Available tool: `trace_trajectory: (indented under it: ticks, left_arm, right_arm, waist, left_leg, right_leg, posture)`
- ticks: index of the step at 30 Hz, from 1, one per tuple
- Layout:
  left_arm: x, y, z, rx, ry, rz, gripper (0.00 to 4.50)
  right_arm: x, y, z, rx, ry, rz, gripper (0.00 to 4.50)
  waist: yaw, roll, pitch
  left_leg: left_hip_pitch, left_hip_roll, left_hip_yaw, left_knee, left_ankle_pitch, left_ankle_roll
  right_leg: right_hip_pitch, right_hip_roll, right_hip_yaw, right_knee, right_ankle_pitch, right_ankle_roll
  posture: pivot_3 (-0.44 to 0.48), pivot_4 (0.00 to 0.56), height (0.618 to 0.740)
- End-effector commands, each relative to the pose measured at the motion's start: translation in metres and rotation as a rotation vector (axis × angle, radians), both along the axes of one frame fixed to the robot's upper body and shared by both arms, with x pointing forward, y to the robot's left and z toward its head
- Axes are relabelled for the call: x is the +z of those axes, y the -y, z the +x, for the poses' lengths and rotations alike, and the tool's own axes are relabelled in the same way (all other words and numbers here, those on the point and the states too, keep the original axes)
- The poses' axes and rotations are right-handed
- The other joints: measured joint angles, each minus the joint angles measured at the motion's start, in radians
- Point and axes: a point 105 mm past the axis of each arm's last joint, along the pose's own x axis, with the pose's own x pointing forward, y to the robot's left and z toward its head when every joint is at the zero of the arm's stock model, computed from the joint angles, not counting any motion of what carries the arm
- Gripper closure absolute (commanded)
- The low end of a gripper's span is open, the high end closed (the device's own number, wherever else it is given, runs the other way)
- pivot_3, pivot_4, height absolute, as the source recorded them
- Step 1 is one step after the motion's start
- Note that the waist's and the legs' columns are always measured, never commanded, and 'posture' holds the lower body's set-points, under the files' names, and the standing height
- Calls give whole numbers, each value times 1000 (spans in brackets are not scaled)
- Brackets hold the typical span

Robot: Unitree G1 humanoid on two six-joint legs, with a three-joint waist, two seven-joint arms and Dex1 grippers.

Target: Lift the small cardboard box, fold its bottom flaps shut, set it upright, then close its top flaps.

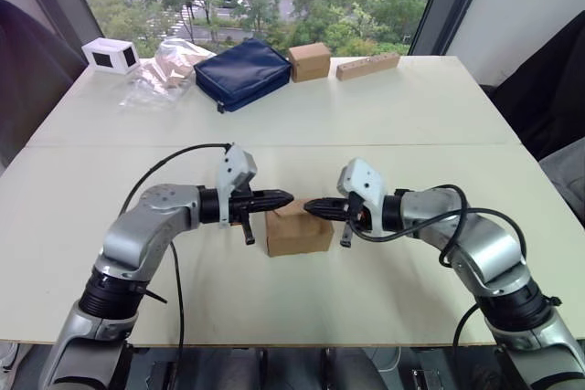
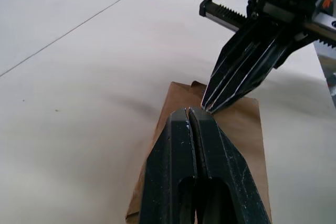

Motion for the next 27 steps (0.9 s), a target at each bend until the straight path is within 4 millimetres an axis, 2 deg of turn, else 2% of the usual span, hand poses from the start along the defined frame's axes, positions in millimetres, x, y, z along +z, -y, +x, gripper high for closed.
trace_trajectory:
  ticks: [1,5,14,16,18,21,27]
  left_arm:
    - [-7,2,-7,-27,20,48,4474]
    - [-14,4,-11,-48,3,69,4474]
    - [-16,4,-6,-15,8,69,4474]
    - [-15,3,-4,2,8,49,4474]
    - [-5,2,0,32,-16,-29,4474]
    - [16,-6,5,92,0,-132,4474]
    - [35,-37,13,292,105,-138,4474]
  right_arm:
    - [3,-3,2,16,44,-20,4500]
    - [-3,-4,7,-4,54,-50,4500]
    - [-5,-6,4,9,38,-56,4500]
    - [-5,-4,5,0,35,-52,4500]
    - [-2,-3,5,-12,29,-25,4500]
    - [19,0,6,-33,30,107,4500]
    - [55,27,3,-133,24,322,4500]
  waist:
    - [-1,0,0]
    - [0,0,0]
    - [0,0,0]
    - [0,0,0]
    - [1,0,0]
    - [0,0,0]
    - [1,0,0]
  left_leg:
    - [0,0,0,0,0,0]
    - [0,0,0,0,0,0]
    - [0,0,0,0,0,0]
    - [0,0,0,0,0,0]
    - [0,0,0,0,0,0]
    - [0,0,0,0,0,0]
    - [0,0,0,0,0,0]
  right_leg:
    - [0,0,0,0,0,0]
    - [0,0,0,0,0,0]
    - [0,0,0,0,0,0]
    - [0,0,0,0,0,0]
    - [0,0,0,0,0,0]
    - [0,0,0,0,0,0]
    - [0,0,0,0,0,0]
  posture:
    - [0,150,740]
    - [0,150,740]
    - [0,150,740]
    - [0,150,740]
    - [0,150,740]
    - [0,150,740]
    - [0,150,740]
